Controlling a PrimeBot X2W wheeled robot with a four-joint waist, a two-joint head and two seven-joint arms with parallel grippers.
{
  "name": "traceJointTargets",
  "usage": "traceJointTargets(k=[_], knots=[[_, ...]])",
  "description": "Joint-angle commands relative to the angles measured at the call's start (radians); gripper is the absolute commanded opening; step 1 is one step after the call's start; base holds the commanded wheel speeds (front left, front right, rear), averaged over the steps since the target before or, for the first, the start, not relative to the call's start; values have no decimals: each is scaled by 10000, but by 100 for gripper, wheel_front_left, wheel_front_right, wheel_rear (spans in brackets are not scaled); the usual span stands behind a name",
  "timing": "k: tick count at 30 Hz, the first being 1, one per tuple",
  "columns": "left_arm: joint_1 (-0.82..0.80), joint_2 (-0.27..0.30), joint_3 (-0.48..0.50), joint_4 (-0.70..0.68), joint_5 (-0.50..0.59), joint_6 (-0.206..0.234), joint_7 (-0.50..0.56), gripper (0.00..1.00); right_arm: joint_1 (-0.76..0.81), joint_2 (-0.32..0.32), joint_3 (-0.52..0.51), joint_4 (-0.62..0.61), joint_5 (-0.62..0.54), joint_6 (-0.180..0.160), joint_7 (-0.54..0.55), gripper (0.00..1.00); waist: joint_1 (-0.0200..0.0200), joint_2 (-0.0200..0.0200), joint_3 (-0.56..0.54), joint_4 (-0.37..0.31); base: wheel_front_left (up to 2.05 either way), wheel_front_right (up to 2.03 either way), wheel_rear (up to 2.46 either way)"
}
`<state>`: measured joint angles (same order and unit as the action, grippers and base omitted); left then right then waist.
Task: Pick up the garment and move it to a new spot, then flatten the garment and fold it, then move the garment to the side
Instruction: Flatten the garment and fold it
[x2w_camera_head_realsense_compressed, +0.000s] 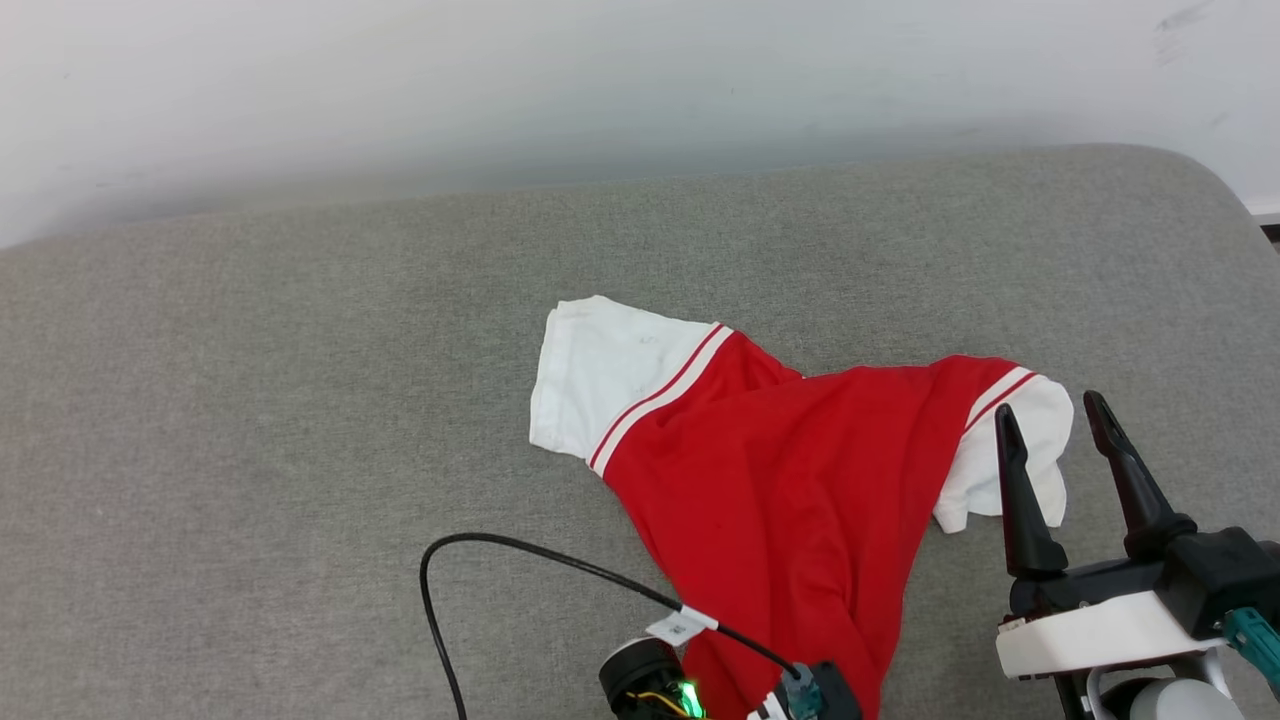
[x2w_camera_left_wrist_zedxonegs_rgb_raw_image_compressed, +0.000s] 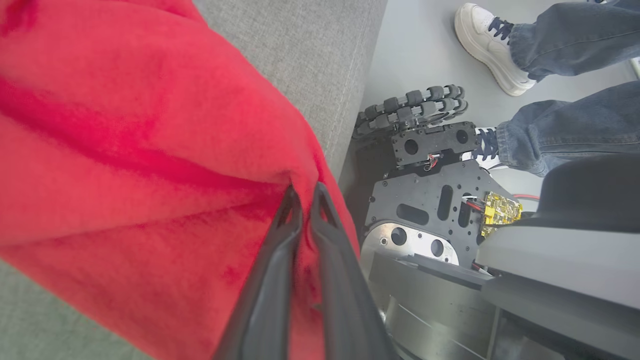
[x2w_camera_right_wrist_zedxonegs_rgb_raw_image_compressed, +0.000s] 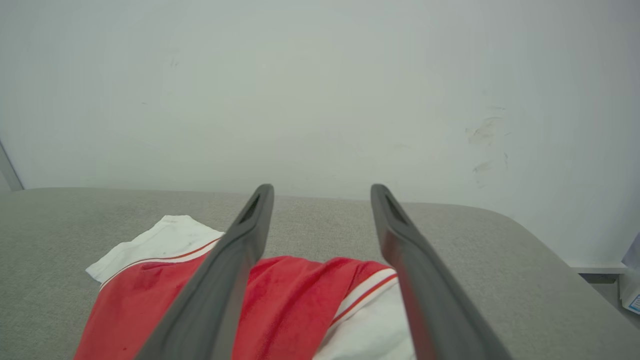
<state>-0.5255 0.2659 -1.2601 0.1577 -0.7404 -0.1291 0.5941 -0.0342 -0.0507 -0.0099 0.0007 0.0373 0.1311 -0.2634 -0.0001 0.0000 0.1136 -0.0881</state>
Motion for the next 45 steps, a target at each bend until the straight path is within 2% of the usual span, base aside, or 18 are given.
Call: traceJointTargets(k=[1,5,9,14,15,19,26,32,37,41,45], knots=[[32,-54,-31,188,251,-13,-251,100,121,10,15,23,49,-7,-20,100,1,0,-9,-11,0,0,0],[-128,-112,257,395,410,122,-927,100,193,10,-70,42,16,-7,-20,100,1,0,-140,79,0,0,0],[-307,141,972,139,473,434,-1842,100,288,10,-197,57,-14,-7,-20,100,1,0,-370,273,0,0,0],[-572,728,2431,-323,632,1362,-3394,100,400,11,-272,61,-16,-7,-20,100,1,0,-729,560,0,0,0],[-572,728,2431,-323,632,1362,-3394,100,400,11,-272,61,-16,-7,-20,100,1,0,-729,560,0,0,0],[-546,1294,3666,-531,870,2244,-4909,100,504,10,-309,15,2,-7,-20,100,1,0,-965,743,0,0,0],[378,2279,5413,-583,1063,3366,-7758,100,578,10,-448,-163,-26,-7,-20,100,1,0,-1134,1001,0,0,0],[1776,2824,6267,-908,1435,4004,-8550,100,713,10,-555,-322,-62,-7,-20,100,1,0,-1171,1163,0,0,0],[2997,2662,6898,-1491,1723,4130,-8601,100,750,8,-627,-457,-39,-7,-20,100,1,0,-1093,1226,0,0,0],[3475,2510,7188,-1641,1982,3894,-8601,100,694,10,-654,-507,-11,-7,-20,100,1,0,-969,1214,0,0,0],[3355,2577,7083,-1411,2056,3540,-8483,100,552,10,-611,-524,-9,-7,-20,100,1,0,-786,1098,0,0,0]])
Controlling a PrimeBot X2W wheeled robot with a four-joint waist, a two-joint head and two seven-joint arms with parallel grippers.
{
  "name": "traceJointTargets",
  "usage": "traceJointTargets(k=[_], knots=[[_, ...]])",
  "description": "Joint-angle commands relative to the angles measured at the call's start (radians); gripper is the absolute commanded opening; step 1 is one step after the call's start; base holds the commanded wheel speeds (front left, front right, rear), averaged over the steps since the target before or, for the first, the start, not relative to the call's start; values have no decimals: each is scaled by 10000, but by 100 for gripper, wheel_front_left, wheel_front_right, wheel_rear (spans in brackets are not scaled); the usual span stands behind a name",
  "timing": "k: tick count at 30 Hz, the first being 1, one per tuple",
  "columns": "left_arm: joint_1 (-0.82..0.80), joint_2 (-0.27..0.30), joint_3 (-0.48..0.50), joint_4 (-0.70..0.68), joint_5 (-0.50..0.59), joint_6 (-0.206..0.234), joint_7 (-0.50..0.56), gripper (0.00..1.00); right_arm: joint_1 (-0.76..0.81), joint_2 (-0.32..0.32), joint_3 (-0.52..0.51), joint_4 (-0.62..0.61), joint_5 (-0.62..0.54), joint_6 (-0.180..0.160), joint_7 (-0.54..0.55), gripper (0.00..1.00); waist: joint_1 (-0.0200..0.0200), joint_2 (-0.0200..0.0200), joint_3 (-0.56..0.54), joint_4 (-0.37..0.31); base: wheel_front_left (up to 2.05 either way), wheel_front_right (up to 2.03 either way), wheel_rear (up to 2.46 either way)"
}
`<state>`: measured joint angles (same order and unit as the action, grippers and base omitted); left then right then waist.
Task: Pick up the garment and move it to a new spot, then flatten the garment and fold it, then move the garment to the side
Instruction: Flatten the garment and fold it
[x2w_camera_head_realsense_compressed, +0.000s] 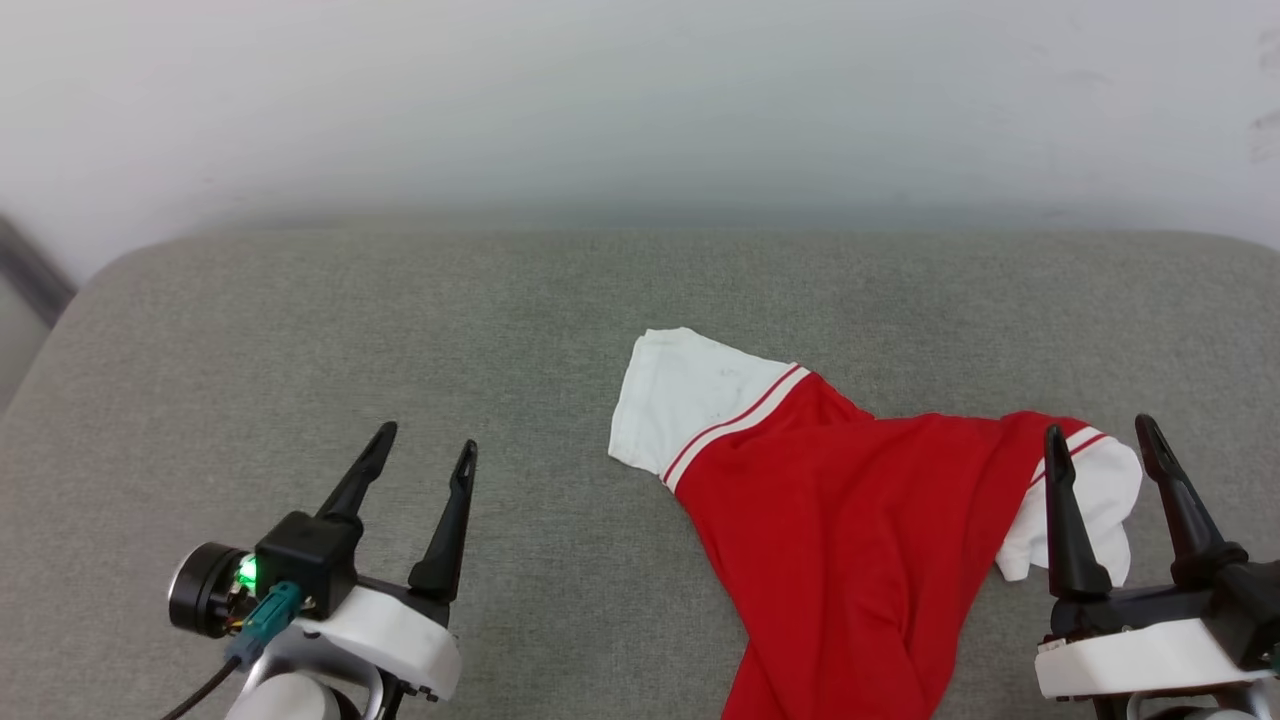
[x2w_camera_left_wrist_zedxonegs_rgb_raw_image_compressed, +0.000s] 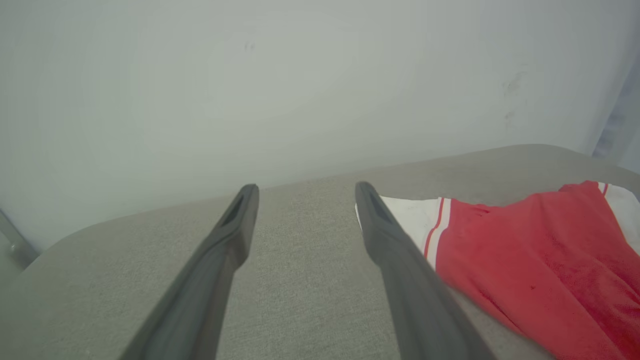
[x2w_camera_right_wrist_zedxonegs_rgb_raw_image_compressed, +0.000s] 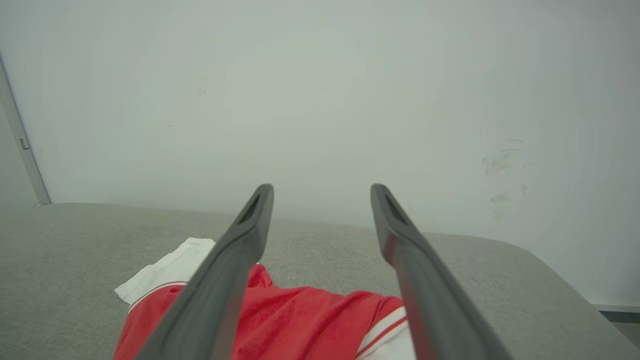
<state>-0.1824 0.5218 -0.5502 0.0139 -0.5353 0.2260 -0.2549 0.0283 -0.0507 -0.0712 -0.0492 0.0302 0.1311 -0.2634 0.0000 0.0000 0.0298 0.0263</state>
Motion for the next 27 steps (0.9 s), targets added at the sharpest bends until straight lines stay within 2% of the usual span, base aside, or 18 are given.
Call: traceJointTargets(k=[1,6,7,10,13,15,21,27], knots=[[-219,82,-86,73,13,-140,146,100,-113,10,3,-34,68,-7,-20,100,0,0,114,-88,0,0,0],[-1400,457,-575,241,246,-909,1398,100,-359,10,64,-121,23,-7,-20,100,0,0,650,-414,0,0,0],[-2137,571,-756,216,251,-1365,2079,100,-457,10,94,-164,2,-7,-20,100,0,0,969,-595,0,0,0],[-3427,701,-872,203,-58,-2217,3199,100,-697,8,100,-273,30,-7,-20,100,0,0,1541,-920,0,0,0],[-4793,783,-972,471,-379,-2895,4515,100,-941,8,74,-358,126,-7,-20,100,0,0,2080,-1280,0,0,0],[-5767,953,-1114,764,-582,-3184,5629,100,-1100,11,106,-413,192,-7,-20,100,0,0,2449,-1533,0,0,0],[-8191,1425,-1786,1667,-1601,-3537,9051,100,-1470,13,286,-511,476,-7,-20,100,0,0,3413,-2310,0,0,0],[-9620,1814,-2623,2150,-2775,-3558,11203,100,-1730,13,400,-543,846,-7,-20,100,0,0,4185,-2947,0,0,0]])
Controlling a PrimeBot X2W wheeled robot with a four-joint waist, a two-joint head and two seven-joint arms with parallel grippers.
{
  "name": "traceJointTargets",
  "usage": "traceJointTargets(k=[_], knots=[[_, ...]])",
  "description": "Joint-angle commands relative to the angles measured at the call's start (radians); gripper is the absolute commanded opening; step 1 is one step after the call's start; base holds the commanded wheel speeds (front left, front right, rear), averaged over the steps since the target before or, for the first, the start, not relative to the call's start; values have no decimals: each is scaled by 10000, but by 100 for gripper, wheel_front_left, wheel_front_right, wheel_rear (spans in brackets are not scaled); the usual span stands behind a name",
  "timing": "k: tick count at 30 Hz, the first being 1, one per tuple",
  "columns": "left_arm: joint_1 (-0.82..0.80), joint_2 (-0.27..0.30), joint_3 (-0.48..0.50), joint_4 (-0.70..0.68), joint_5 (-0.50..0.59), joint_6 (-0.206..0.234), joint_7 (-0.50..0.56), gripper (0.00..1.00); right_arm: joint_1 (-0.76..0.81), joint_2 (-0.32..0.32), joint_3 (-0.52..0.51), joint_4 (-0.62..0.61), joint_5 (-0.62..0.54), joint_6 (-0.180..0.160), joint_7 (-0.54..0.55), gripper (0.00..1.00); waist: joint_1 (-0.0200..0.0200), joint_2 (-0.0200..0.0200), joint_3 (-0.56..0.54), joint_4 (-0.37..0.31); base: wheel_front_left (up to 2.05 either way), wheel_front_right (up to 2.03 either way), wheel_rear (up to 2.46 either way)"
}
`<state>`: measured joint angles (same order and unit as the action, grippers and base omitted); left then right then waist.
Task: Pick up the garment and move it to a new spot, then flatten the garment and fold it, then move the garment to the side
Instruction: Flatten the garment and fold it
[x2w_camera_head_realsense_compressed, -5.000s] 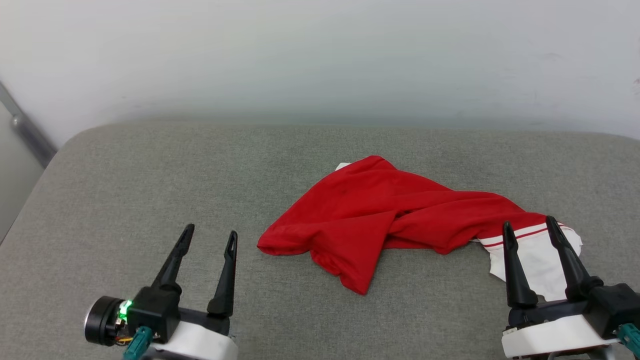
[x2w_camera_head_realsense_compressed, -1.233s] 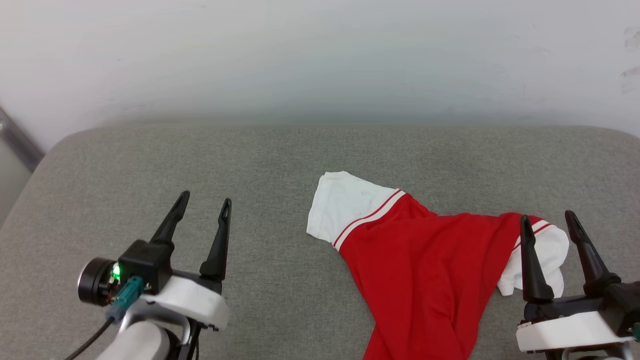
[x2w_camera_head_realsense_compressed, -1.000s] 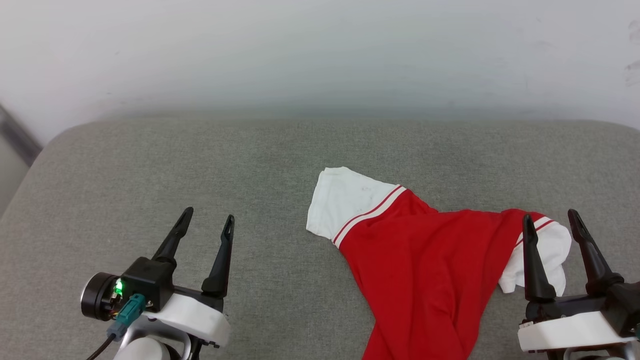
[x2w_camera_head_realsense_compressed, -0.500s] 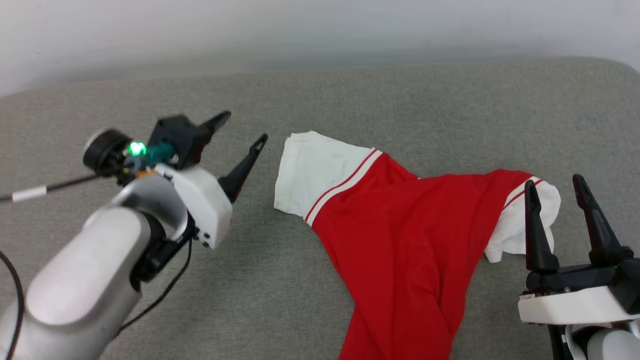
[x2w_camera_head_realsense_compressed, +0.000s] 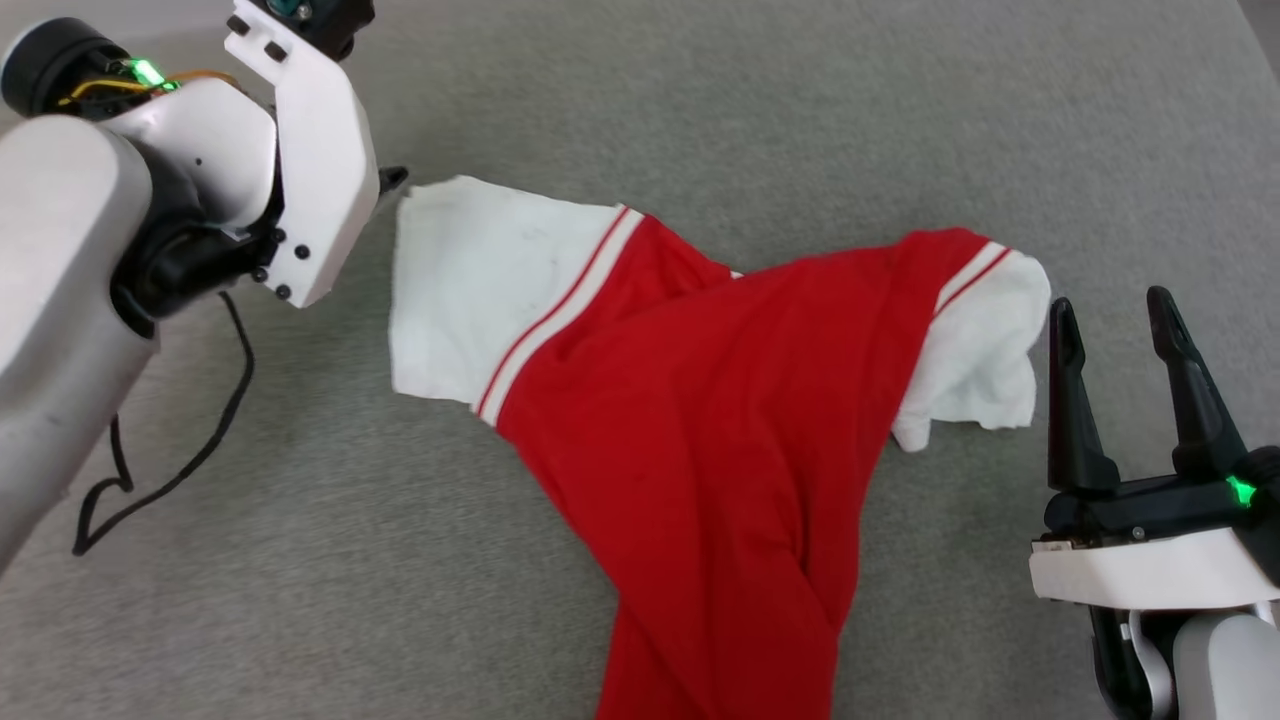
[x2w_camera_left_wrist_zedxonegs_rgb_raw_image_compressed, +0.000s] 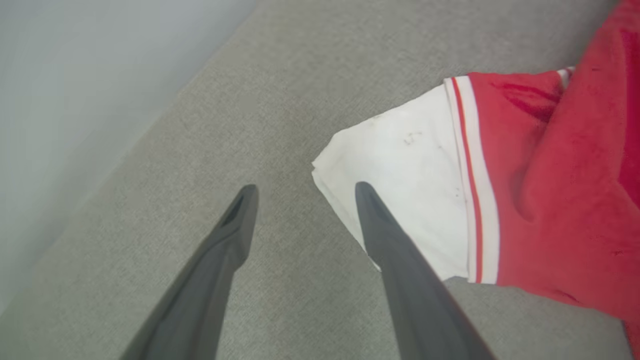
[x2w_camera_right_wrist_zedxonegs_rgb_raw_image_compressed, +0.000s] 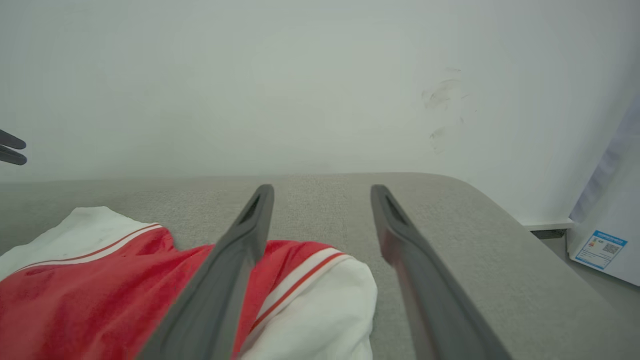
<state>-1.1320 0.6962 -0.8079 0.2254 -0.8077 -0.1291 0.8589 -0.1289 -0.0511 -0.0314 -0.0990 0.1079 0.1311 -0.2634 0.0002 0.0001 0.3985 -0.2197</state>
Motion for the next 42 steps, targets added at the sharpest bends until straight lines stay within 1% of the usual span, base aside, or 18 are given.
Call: traceJointTargets(k=[1,4,8,15,18,19,20,21,25,29,34,42], knots=[[-288,141,-165,120,-227,-8,331,100,-190,15,4,-48,95,-7,-20,100,-2,-1,602,-569,0,0,0],[-658,241,-463,328,-595,-10,830,100,-266,17,50,-60,250,-7,-20,100,-2,-1,880,-803,0,0,0],[-931,256,-686,667,-841,-11,1034,100,-343,17,130,-21,441,-7,-20,100,-2,-1,1144,-1041,0,0,0],[-1162,417,-1254,1191,-713,-13,1206,100,-379,15,262,-21,674,-7,-20,100,-2,-1,1470,-1307,0,0,0],[-953,456,-1556,1424,-876,-13,1354,100,-418,15,246,7,705,-7,-20,100,-2,-1,1525,-1339,0,0,0],[-875,447,-1586,1464,-955,-13,1326,4,-420,15,230,21,704,-7,-20,100,-2,-1,1523,-1333,0,0,0],[-875,447,-1586,1464,-955,-13,1326,4,-420,15,230,21,704,-7,-20,100,-2,-1,1523,-1333,0,0,0],[-819,422,-1594,1508,-993,-13,1233,0,-416,15,199,38,695,-7,-20,100,-2,-1,1498,-1309,0,0,0],[-709,342,-1390,1716,-1086,-8,568,0,-377,15,130,88,511,-7,-20,100,-2,-1,1250,-1103,0,0,0],[-749,296,-1146,1966,-867,1,-482,0,-321,15,57,97,282,-7,-20,100,-2,-1,814,-754,0,0,0],[-503,222,-877,2351,-781,64,-1768,0,-91,14,-36,190,-113,-7,-20,100,-2,-1,97,-150,0,0,0],[210,464,-348,2565,-983,392,-3354,0,275,14,-106,321,-575,-7,-20,100,-2,-1,-853,884,0,0,0]])
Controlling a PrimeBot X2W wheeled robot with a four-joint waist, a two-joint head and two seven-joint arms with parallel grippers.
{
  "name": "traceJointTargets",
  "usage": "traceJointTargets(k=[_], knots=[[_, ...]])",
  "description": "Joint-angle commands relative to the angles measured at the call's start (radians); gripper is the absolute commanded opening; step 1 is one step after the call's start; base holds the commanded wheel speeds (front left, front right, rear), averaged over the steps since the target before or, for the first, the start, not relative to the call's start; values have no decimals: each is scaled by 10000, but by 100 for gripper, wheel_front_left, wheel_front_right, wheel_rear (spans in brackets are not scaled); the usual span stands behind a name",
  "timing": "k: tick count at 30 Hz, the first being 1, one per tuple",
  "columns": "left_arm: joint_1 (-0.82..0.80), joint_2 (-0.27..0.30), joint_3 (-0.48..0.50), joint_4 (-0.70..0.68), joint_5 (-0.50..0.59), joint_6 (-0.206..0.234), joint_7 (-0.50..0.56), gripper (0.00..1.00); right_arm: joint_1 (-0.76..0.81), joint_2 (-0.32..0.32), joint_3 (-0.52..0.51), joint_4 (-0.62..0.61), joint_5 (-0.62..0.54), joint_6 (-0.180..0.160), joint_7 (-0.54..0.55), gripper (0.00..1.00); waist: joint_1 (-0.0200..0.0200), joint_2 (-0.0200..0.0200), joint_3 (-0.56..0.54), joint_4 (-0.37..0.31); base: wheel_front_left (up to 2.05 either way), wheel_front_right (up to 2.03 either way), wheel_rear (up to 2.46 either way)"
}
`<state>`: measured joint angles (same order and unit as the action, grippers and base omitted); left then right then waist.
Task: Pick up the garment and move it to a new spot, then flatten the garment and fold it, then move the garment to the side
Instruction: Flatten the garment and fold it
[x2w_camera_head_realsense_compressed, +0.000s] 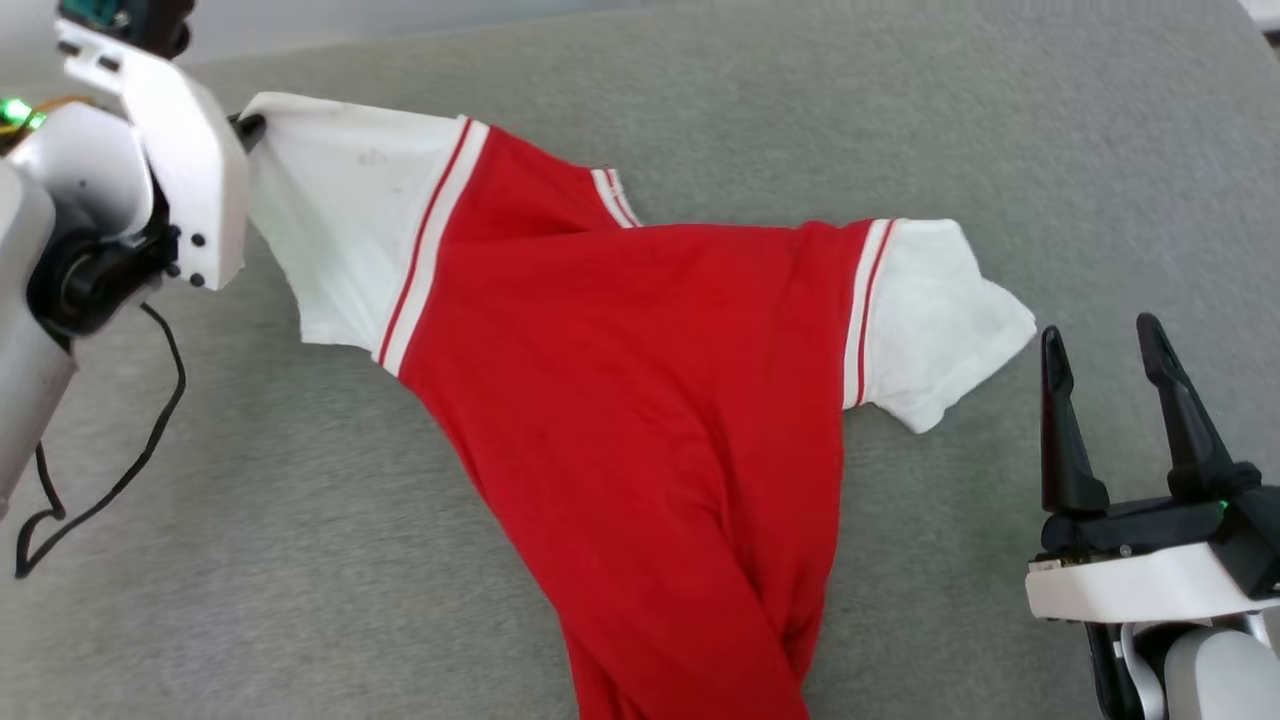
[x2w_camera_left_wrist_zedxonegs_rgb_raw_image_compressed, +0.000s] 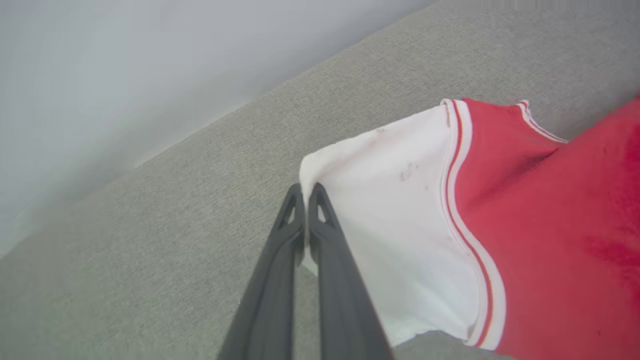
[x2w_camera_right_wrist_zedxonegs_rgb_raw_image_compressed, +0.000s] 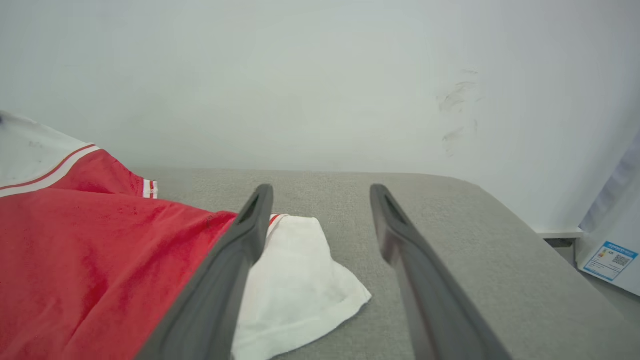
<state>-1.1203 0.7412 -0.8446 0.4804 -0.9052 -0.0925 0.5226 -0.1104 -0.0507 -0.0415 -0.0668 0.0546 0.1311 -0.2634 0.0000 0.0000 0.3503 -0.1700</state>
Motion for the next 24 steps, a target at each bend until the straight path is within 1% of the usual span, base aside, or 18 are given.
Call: traceJointTargets(k=[1,5,11,12,13,14,16,19,24], knots=[[357,102,142,2,-84,169,-361,0,139,8,4,41,-131,-7,-20,100,0,0,-533,631,0,0,0],[1056,293,366,-6,-334,426,-959,0,282,8,17,110,-209,-7,-20,100,0,0,-798,1056,0,0,0],[2296,512,404,-193,-675,710,-1471,0,335,10,-2,162,-335,-7,-20,100,0,0,-955,1492,0,0,0],[2475,516,395,-206,-713,761,-1566,5,318,10,-1,169,-353,-7,-20,100,0,0,-952,1540,0,0,0],[2662,486,362,-219,-716,811,-1675,46,303,8,-27,178,-370,-7,-20,100,0,0,-954,1586,0,0,0],[2836,443,306,-252,-665,850,-1799,100,296,8,-41,189,-365,-7,-20,100,0,0,-966,1623,0,0,0],[3041,330,288,-313,-527,953,-2213,100,303,8,-43,215,-378,-7,-20,100,0,0,-993,1696,0,0,0],[3223,103,423,-345,-283,1143,-3279,100,318,8,-68,257,-435,-7,-20,100,0,0,-1112,1799,0,0,0],[3421,-104,565,-634,699,1532,-5693,100,371,10,-240,168,-435,-7,-20,100,0,0,-1520,1968,0,0,0]])
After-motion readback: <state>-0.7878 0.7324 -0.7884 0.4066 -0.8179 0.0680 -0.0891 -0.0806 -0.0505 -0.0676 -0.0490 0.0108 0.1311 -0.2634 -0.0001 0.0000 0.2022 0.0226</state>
